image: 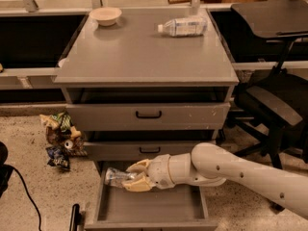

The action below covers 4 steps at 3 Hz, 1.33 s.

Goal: Place redbull can into bottom drawer

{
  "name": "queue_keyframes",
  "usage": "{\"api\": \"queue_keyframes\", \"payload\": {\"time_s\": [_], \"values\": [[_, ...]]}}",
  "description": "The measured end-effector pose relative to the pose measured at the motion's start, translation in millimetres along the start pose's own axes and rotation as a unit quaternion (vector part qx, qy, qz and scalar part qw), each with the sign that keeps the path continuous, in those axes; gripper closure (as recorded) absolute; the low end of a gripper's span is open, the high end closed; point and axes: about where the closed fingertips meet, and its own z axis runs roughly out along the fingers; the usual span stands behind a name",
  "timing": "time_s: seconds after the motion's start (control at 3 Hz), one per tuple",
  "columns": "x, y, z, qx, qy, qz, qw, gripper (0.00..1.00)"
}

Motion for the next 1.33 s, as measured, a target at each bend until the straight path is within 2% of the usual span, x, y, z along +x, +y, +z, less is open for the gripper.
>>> {"api": "queue_keyframes", "payload": {"time_s": [0.33, 0.67, 1.0, 1.33], "values": [[12.8, -2.1, 4.5, 0.004, 0.008, 0.009, 0.9999, 1.00], [73.3, -14.0, 15.6, 0.022, 0.027, 0.025, 0.9991, 1.00], [140.5, -34.4, 23.9, 0.031, 0.027, 0.052, 0.9978, 1.00], [206.0, -63.4, 45.5, 0.028, 0.010, 0.095, 0.9950, 1.00]]}}
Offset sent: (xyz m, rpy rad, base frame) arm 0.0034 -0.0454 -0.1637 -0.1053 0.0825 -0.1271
